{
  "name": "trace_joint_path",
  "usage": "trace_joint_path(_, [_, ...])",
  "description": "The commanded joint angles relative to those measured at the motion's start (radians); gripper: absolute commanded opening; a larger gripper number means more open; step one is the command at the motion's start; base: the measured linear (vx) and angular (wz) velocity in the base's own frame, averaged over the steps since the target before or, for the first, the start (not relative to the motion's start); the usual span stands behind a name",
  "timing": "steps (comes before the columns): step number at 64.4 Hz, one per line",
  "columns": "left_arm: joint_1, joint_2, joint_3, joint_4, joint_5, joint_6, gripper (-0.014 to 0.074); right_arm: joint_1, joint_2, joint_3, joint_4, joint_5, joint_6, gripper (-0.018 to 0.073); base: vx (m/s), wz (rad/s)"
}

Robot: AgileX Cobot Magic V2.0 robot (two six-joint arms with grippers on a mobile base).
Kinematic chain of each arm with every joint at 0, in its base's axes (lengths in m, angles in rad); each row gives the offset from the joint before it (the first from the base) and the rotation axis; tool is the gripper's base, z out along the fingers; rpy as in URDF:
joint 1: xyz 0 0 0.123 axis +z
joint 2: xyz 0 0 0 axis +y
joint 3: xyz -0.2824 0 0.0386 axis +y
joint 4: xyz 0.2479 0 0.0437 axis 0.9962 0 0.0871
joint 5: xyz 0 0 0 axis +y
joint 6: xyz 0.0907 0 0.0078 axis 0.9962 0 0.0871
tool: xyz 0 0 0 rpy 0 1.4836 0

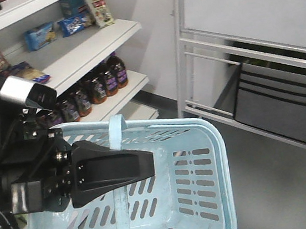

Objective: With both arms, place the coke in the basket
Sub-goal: 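Drive the base to the shelf with Coca-Cola cans, holding the basket, then approach the shelf and align beside the red Coca-Cola can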

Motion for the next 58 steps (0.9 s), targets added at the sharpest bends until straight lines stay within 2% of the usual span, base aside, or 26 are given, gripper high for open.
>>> trace_joint_path(1, [-0.003,-0.025,-0.034,-0.091,-0.165,0.005,-0.0007,-0.001,-0.018,0.011,-0.013,-0.072,-0.007,-0.0004,0.17,0.64])
trace_joint_path(58, [-0.003,-0.025,-0.034,-0.09,-0.165,0.005,-0.0007,-0.001,-0.018,0.011,-0.013,-0.072,-0.007,-0.0004,0.14,0.64])
